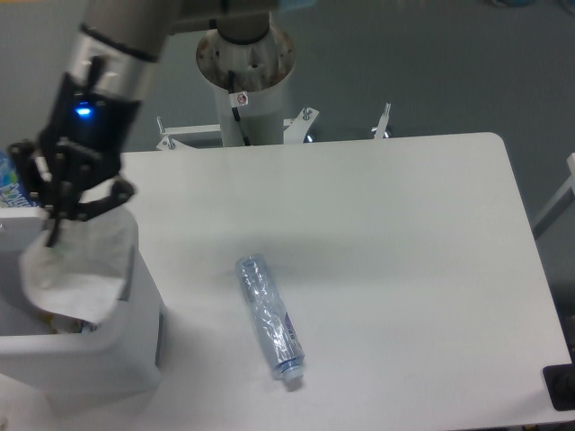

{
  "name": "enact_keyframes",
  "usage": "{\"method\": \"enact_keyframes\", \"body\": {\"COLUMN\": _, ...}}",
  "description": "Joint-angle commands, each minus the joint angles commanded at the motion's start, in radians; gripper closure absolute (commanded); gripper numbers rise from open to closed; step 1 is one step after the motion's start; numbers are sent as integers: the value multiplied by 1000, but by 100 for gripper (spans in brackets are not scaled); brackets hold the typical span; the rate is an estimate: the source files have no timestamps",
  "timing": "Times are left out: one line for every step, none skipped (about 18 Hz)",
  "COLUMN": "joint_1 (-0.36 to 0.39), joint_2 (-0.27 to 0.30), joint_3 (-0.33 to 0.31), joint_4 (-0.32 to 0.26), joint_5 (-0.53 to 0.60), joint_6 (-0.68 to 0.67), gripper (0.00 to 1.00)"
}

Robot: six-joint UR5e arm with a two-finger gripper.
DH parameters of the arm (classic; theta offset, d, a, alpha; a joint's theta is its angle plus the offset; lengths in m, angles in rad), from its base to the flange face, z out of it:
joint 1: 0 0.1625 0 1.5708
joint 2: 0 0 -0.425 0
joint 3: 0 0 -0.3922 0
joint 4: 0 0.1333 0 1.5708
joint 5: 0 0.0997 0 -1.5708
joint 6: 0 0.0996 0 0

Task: Place the trash in the trash can
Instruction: 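Open the gripper to drop the tissue into the bin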

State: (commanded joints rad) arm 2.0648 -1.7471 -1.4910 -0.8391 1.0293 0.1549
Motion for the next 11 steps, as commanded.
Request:
{"method": "enact_keyframes", "body": {"joint_1": -2, "joint_2": -8, "joint_3": 3, "joint_4": 0, "joint_5": 0, "joint_6": 2, "gripper": 75}}
{"method": "enact_keyframes", "body": {"joint_1": -3, "joint_2": -17, "joint_3": 9, "joint_4": 2, "joint_5": -2, "joint_6": 11, "gripper": 54}}
{"method": "enact_keyframes", "body": {"joint_1": -3, "joint_2": -19, "joint_3": 18, "joint_4": 5, "joint_5": -2, "joint_6": 12, "gripper": 30}}
{"method": "enact_keyframes", "body": {"joint_1": -3, "joint_2": -20, "joint_3": 28, "joint_4": 15, "joint_5": 0, "joint_6": 12, "gripper": 18}}
{"method": "enact_keyframes", "body": {"joint_1": -3, "joint_2": -19, "joint_3": 31, "joint_4": 24, "joint_5": 0, "joint_6": 9, "gripper": 15}}
{"method": "enact_keyframes", "body": {"joint_1": -3, "joint_2": -17, "joint_3": 35, "joint_4": 29, "joint_5": 0, "joint_6": 9, "gripper": 13}}
{"method": "enact_keyframes", "body": {"joint_1": -2, "joint_2": -15, "joint_3": 37, "joint_4": 29, "joint_5": 0, "joint_6": 6, "gripper": 12}}
{"method": "enact_keyframes", "body": {"joint_1": -2, "joint_2": -12, "joint_3": 37, "joint_4": 29, "joint_5": 0, "joint_6": 8, "gripper": 10}}
{"method": "enact_keyframes", "body": {"joint_1": -2, "joint_2": -12, "joint_3": 37, "joint_4": 29, "joint_5": 0, "joint_6": 6, "gripper": 9}}
{"method": "enact_keyframes", "body": {"joint_1": -2, "joint_2": -12, "joint_3": 38, "joint_4": 29, "joint_5": 3, "joint_6": 6, "gripper": 9}}
{"method": "enact_keyframes", "body": {"joint_1": -2, "joint_2": -15, "joint_3": 44, "joint_4": 29, "joint_5": 3, "joint_6": 8, "gripper": 9}}
